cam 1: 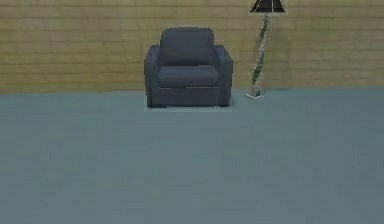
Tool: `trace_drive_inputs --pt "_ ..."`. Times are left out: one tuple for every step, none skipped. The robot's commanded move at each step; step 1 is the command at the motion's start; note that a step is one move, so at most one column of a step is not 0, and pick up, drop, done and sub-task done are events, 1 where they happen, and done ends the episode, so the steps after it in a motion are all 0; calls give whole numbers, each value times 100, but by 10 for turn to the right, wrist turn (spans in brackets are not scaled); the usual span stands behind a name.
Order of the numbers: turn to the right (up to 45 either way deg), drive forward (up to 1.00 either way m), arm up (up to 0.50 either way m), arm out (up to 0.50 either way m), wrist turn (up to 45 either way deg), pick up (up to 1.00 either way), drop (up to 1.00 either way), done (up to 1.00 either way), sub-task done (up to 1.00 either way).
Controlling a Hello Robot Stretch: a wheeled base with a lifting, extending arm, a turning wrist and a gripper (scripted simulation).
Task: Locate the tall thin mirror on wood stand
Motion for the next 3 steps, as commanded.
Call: trace_drive_inputs --pt "0 25 0 0 0 0 0 0 0" --pt "450 0 0 0 0 0 0 0 0" --pt "420 0 0 0 0 0 0 0 0"
